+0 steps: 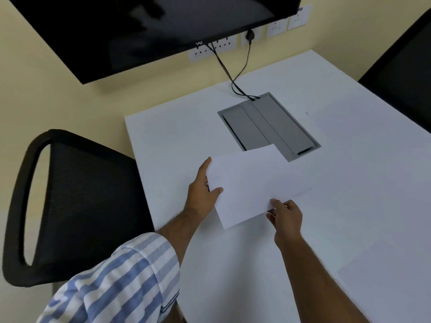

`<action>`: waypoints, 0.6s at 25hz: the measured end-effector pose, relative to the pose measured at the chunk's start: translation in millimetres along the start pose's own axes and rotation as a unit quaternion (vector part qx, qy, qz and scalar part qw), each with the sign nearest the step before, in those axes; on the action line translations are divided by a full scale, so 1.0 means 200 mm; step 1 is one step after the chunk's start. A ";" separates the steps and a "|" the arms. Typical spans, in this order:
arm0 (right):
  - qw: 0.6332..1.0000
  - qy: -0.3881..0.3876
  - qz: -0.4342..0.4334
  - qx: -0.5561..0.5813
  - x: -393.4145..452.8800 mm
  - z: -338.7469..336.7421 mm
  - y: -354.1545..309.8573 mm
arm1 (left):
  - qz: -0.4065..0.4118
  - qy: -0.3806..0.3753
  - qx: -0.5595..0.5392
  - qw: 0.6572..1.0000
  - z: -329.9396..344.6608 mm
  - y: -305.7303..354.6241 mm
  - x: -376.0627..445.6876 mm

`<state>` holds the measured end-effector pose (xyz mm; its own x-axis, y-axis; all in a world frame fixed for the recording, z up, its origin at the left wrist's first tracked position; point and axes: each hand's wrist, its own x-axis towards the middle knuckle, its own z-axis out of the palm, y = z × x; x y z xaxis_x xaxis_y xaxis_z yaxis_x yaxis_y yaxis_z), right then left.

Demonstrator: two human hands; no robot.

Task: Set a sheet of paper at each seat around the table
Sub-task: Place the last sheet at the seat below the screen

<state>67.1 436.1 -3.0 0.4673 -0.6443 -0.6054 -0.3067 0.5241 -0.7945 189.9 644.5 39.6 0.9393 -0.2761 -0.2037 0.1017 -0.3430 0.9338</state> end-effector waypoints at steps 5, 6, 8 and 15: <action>0.998 -0.006 -0.051 -0.041 -0.15 0.39 0.12 | -0.002 0.082 0.009 0.997 -0.37 -0.11 0.07; 0.998 -0.004 -0.049 -0.042 -0.17 0.47 0.15 | -0.010 0.092 0.007 0.996 -0.44 -0.14 0.09; 0.998 0.009 -0.042 -0.040 -0.18 0.59 0.21 | -0.043 0.090 -0.004 0.995 -0.54 -0.22 0.11; 0.992 0.034 -0.015 -0.120 -0.10 0.92 0.38 | -0.156 -0.034 0.040 0.986 -0.76 -0.52 0.14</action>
<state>186.2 591.2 -43.3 0.4252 -0.6971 -0.5773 -0.4867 0.3617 -0.7952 255.3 808.0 -18.1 0.8420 -0.2047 -0.4991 0.3535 -0.4895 0.7972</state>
